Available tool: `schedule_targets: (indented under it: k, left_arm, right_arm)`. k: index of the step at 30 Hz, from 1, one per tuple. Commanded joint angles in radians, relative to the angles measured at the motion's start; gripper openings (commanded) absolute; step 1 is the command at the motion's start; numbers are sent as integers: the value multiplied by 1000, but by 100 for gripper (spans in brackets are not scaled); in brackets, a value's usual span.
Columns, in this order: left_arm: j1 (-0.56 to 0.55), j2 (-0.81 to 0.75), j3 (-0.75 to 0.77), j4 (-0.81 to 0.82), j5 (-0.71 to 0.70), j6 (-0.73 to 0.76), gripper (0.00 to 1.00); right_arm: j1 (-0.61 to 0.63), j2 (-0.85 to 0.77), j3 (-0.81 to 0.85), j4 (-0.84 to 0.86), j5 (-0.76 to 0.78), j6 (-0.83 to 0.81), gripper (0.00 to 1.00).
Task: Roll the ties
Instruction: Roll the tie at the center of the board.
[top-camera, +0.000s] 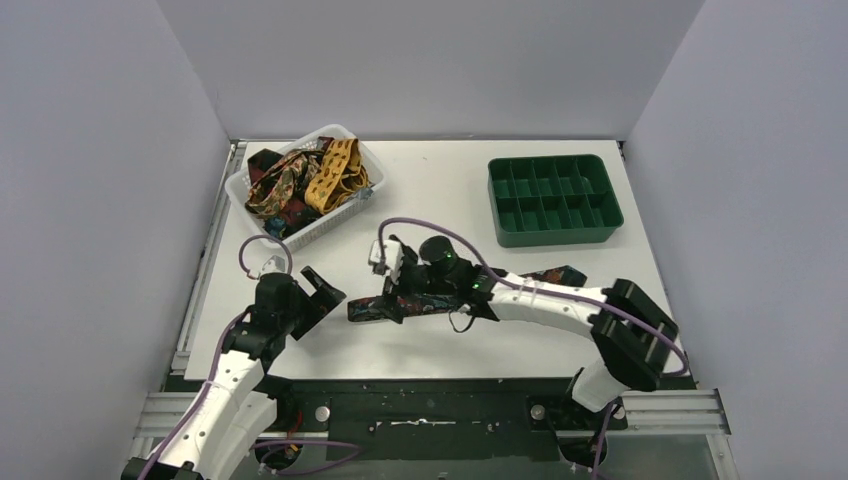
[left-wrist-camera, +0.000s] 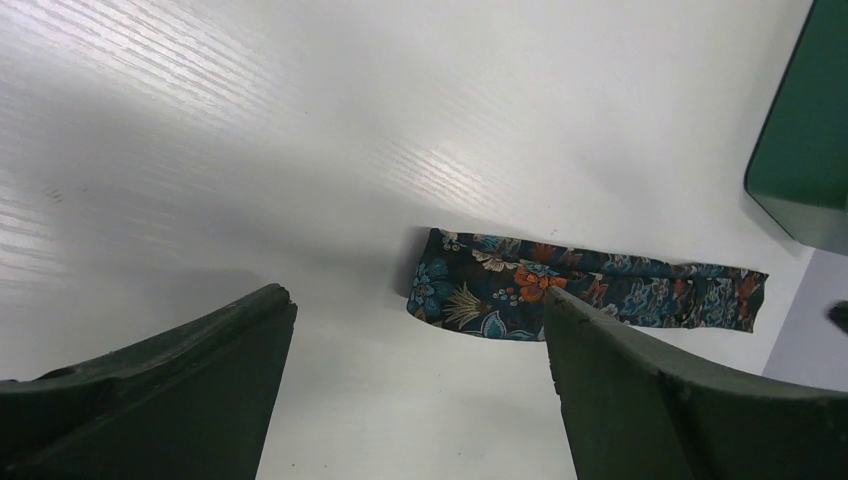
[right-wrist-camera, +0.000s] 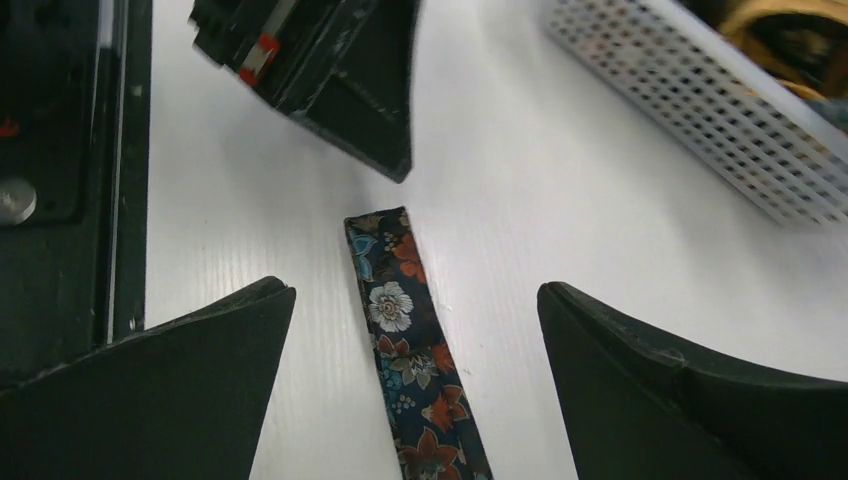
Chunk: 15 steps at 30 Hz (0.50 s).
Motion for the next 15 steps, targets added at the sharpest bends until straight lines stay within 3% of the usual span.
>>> schedule_targets:
  k: [1,3,5,7,10,15]
  left_arm:
    - [7,-2,32,39,21,19,93]
    - [7,-9,28,43,25,16,93]
    - [9,-9,23,50,31,14,94]
    - [9,-3,22,52,36,13,94]
    - [11,1,23,51,42,13,94]
    - [10,3,18,57,61,16,94]
  right_arm:
    - [-38,-157,-139,229,297,430,100]
    - [-75,-172,-151,161,391,659,100]
    - [-140,-144,-124,68,266,811,100]
    - [-170,-115,-151,112,126,948,97]
    - [-167,-80,-180,211,50,1092,91]
    - [-164,55,-116,179,-39,1192,68]
